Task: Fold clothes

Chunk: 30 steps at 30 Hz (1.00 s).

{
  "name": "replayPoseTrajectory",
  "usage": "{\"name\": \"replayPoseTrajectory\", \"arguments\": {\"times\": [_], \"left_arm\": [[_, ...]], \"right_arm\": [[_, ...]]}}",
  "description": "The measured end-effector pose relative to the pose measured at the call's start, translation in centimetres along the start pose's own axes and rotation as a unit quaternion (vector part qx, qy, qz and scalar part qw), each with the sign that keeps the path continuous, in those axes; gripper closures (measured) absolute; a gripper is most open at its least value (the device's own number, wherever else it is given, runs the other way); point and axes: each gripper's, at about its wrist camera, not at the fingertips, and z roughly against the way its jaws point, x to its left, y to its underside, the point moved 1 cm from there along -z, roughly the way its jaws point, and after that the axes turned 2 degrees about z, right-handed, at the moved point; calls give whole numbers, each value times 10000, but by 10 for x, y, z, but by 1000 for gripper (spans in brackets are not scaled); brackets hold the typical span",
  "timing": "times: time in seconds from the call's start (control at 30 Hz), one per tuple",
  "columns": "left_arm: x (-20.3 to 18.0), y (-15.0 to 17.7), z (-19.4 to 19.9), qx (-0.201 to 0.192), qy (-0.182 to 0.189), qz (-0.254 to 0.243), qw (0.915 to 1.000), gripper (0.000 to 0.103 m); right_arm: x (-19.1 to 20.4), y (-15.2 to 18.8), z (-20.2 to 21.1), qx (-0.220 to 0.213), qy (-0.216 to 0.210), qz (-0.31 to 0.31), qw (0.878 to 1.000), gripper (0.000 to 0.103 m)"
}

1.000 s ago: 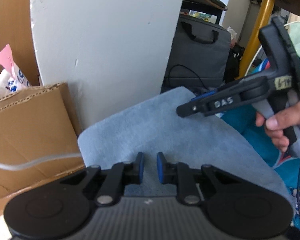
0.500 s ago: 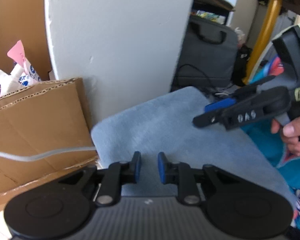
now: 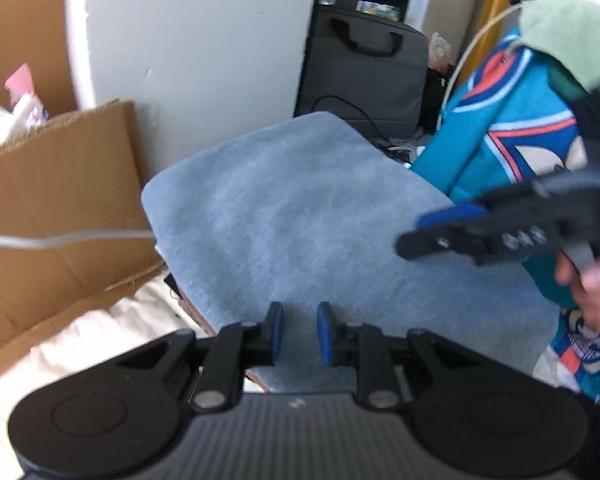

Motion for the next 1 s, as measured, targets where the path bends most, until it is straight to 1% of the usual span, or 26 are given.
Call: {"name": "replayPoseTrajectory", "arguments": {"times": [0.13,0.2,0.3,0.4,0.5,0.53,0.57,0.63,0.67,0.7,0.77,0.83,0.9,0.93,0.97,1.0], "left_arm": [[-2,5,-4,-121,-24,68,9999,82],[-6,9,1,-146,-102,61,9998,82],[-14,8,6,-124,-284,-69,9995,82],[-10,11,9,-141,-299,48,9994,82],[-10,14,14,-161,-319,144,9993,82],[-11,15,17,-161,-307,212,9992,84],[-12,16,22,-171,-276,297,9990,84],[-18,20,33,-184,-223,266,9992,84],[-20,23,38,-186,-157,274,9993,84],[-21,25,43,-188,-81,298,9993,84],[-22,30,50,-186,22,407,9990,84],[-23,37,55,-174,15,456,9988,84],[-23,41,57,-171,36,527,9985,78],[-23,43,58,-171,68,577,9982,74],[-23,44,59,-179,90,593,9980,72],[-24,44,60,-186,76,555,9983,72]], "right_arm": [[6,26,18,-152,222,194,9995,54],[9,39,27,-248,334,311,9986,54],[10,55,37,-366,386,451,9976,54],[2,67,49,-630,340,108,9974,54],[-7,72,58,-774,386,-345,9957,53],[-10,74,61,-815,406,-498,9946,53],[-13,76,63,-855,425,-651,9933,52],[-18,79,69,-936,465,-955,9899,50],[-22,80,71,-961,417,-1137,9880,49],[-27,82,71,-969,304,-1358,9855,44],[-40,87,70,-965,-7,-1919,9767,37],[-51,95,66,-966,-245,-2421,9651,35],[-58,104,61,-966,-417,-2847,9528,35],[-62,108,58,-966,-502,-3058,9459,35],[-66,113,55,-973,-672,-3339,9352,35],[-71,118,50,-994,-897,-3651,9213,35]]}}
